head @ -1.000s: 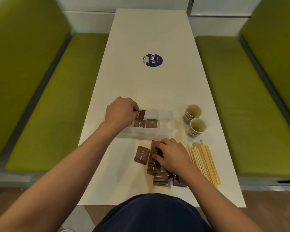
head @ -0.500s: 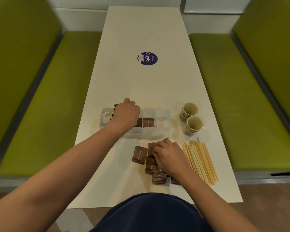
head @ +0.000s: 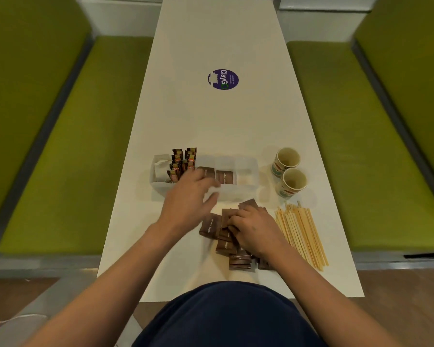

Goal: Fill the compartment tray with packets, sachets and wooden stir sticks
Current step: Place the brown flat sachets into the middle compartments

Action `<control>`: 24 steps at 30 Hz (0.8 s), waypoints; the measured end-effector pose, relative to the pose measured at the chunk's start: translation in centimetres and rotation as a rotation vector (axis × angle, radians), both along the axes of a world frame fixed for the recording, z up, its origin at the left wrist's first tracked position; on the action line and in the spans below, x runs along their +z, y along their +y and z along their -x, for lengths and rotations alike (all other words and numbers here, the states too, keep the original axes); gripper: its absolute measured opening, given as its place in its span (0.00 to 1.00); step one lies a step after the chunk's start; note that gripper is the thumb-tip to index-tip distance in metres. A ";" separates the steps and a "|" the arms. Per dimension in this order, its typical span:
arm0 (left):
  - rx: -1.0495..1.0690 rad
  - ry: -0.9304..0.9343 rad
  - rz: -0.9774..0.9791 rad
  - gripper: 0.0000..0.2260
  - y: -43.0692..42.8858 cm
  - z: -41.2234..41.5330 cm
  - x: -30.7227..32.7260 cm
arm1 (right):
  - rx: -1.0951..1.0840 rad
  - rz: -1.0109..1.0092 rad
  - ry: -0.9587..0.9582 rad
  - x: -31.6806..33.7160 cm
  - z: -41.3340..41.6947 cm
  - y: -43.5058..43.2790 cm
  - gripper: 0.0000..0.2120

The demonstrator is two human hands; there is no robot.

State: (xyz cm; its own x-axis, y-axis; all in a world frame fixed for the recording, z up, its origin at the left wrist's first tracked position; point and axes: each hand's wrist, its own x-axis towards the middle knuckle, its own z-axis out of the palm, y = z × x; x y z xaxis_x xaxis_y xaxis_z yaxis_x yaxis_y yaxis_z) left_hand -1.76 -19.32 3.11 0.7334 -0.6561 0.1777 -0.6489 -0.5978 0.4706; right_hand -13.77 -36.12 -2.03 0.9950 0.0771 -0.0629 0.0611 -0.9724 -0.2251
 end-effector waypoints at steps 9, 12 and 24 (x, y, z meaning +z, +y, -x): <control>-0.231 0.214 -0.334 0.23 3.7 2.1 -5.8 | -0.245 -0.247 -0.207 4.0 -0.5 -0.9 0.09; -0.246 0.152 -0.372 0.18 3.6 2.0 -5.7 | -0.355 -0.478 -0.364 6.1 -2.8 -1.8 0.07; -0.156 -0.024 -0.227 0.11 3.8 1.5 -3.7 | -0.341 -0.287 0.033 5.2 -12.3 -3.8 0.11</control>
State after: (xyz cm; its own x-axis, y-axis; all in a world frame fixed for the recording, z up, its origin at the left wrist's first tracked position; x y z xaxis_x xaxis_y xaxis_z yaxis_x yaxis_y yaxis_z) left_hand -3.21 -15.51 -0.57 0.6181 -0.7856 0.0293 -0.7505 -0.5786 0.3194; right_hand -1.50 -39.91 3.21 0.9644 -0.2363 -0.1188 -0.2640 -0.8335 -0.4853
